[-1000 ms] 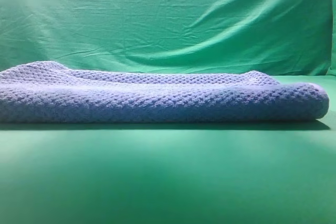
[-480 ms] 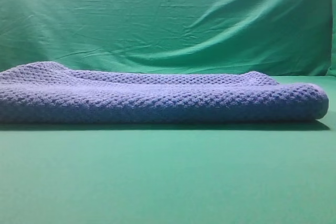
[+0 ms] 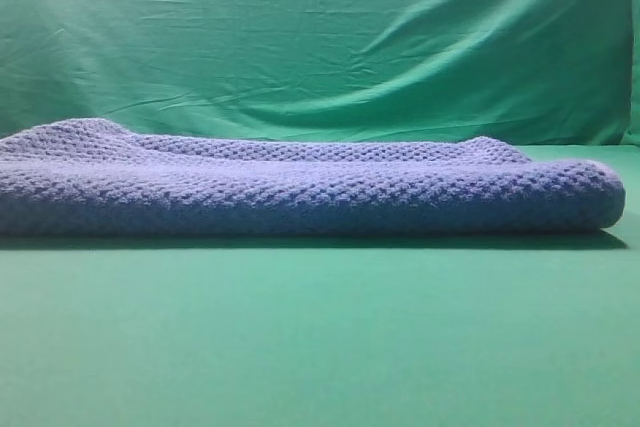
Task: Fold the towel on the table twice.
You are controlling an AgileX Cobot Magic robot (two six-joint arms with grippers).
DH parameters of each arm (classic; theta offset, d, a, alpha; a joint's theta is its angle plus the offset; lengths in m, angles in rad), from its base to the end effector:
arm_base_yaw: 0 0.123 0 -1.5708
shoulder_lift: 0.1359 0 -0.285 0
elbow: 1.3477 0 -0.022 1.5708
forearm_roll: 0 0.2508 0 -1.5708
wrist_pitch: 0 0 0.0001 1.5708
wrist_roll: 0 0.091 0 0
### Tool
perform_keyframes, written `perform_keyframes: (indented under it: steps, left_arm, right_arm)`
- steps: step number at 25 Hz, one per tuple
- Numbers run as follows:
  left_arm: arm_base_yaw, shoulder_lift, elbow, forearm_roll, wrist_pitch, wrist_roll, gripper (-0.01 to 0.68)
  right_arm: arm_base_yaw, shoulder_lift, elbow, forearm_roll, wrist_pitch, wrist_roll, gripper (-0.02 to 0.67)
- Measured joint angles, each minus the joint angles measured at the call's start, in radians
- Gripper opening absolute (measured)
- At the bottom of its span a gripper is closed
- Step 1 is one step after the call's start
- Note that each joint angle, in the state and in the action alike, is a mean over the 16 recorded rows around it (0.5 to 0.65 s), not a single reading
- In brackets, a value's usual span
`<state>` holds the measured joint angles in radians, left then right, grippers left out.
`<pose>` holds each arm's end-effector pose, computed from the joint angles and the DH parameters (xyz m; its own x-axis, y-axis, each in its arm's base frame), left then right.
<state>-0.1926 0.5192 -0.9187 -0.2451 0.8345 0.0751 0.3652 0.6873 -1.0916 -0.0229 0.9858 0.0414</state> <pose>0.0655 -0.0295 0.4041 -0.3516 -0.0228 -0.9359 0.3244 0.9348 -0.1447 0.0912 0.0330 0.4265 -0.4527 -0.1423 -0.8803 -0.3285 0.9444 0.0163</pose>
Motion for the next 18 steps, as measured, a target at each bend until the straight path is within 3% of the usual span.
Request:
perform_keyframes:
  steps: [9, 18]
  left_arm:
    - [0.0, -0.306, 0.196, -0.003, -0.002, 0.001, 0.0]
    - [0.0, -0.493, 0.341, -0.012, -0.013, 0.001, 0.0]
  right_arm:
    - [0.0, -0.368, 0.271, 0.012, -0.094, -0.024, 0.0]
    - [0.0, -0.615, 0.432, 0.041, -0.13, -0.034, 0.0]
